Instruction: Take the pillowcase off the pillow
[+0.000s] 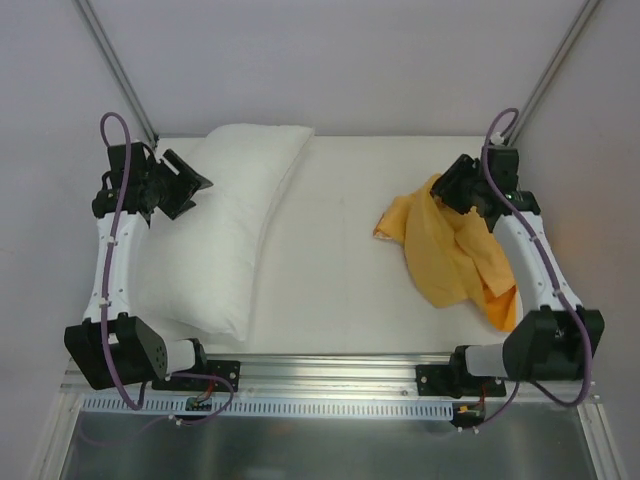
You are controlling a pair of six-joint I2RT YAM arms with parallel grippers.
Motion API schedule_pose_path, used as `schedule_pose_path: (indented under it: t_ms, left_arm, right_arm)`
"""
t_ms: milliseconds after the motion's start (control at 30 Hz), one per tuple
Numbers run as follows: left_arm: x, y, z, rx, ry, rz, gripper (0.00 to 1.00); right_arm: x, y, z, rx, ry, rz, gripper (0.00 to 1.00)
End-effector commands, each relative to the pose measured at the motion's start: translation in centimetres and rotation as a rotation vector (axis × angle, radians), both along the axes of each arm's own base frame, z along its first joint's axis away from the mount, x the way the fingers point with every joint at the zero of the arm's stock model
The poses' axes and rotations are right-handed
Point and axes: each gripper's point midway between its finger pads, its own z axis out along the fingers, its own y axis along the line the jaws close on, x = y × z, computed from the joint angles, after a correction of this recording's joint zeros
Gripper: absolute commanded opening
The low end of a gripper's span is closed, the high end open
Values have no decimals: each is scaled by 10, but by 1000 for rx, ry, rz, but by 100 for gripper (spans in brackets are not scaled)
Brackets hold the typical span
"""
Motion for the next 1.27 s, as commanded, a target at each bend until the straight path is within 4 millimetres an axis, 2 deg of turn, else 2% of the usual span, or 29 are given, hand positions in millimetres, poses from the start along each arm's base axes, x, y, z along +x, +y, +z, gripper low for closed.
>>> schedule_pose_path:
  t_ms: [0, 33, 67, 100, 167, 267, 300, 367, 400, 433, 467, 500, 600, 633, 700, 800, 867, 933, 967, 1033, 1067, 1233]
  left_arm:
    - [21, -22, 27, -37, -157, -127, 77]
    - [21, -25, 27, -34, -159, -143, 84]
    - [19, -26, 28, -31, -165, -158, 92]
    - [17, -30, 32, -26, -177, -172, 96]
    - [14, -34, 38, -15, -199, -202, 99]
    - [6, -53, 47, -10, -229, -278, 99]
    - [1, -64, 48, -7, -232, -315, 99]
    - [-6, -74, 50, 18, -245, -358, 99]
    - [-8, -78, 49, 31, -245, -370, 99]
    - [-12, -85, 48, 47, -246, -402, 99]
    - [-15, -84, 49, 57, -251, -403, 99]
    - [-21, -96, 52, 68, -266, -452, 99]
    - [-30, -102, 63, 97, -310, -483, 99]
    - [-31, -102, 65, 131, -324, -473, 99]
    - [-39, -100, 74, 180, -366, -465, 99]
    - [-50, -105, 80, 207, -400, -477, 99]
    - [-56, -109, 80, 215, -408, -482, 99]
    - [-58, -109, 70, 219, -383, -463, 99]
    - [-59, -110, 65, 218, -374, -466, 99]
    - [-62, -113, 50, 209, -337, -478, 99]
    - [-63, -115, 43, 203, -320, -484, 99]
    - [-66, -121, 34, 195, -296, -501, 99]
  right_arm:
    - [17, 6, -32, -69, 81, 55, 59]
    - [19, 8, -36, -74, 108, 68, 67]
    - [16, 8, -49, -83, 176, 82, 76]
    - [22, 9, -38, -100, 158, 94, 80]
    - [18, 6, -35, -124, 186, 95, 88]
    - [17, -3, -13, -160, 150, 61, 94]
    - [13, -5, 2, -166, 117, 51, 95]
    - [8, -8, 17, -180, 75, 35, 98]
    - [2, -9, 34, -207, 34, 46, 97]
    - [-1, -13, 42, -247, 21, 25, 96]
    - [-5, -18, 51, -279, 8, 11, 96]
    - [-13, -24, 67, -320, -17, -10, 96]
    - [-26, -34, 87, -358, -57, -34, 96]
    - [-33, -34, 100, -380, -95, -22, 96]
    - [-44, -36, 109, -410, -116, -14, 96]
    - [-54, -40, 107, -466, -109, -8, 96]
    - [-62, -44, 98, -482, -87, -13, 96]
    - [-70, -43, 94, -475, -86, -11, 96]
    - [-73, -43, 83, -467, -65, -13, 96]
    - [-80, -44, 82, -461, -80, -29, 96]
    - [-82, -45, 73, -459, -66, -36, 96]
    - [-89, -59, 57, -488, 8, -102, 96]
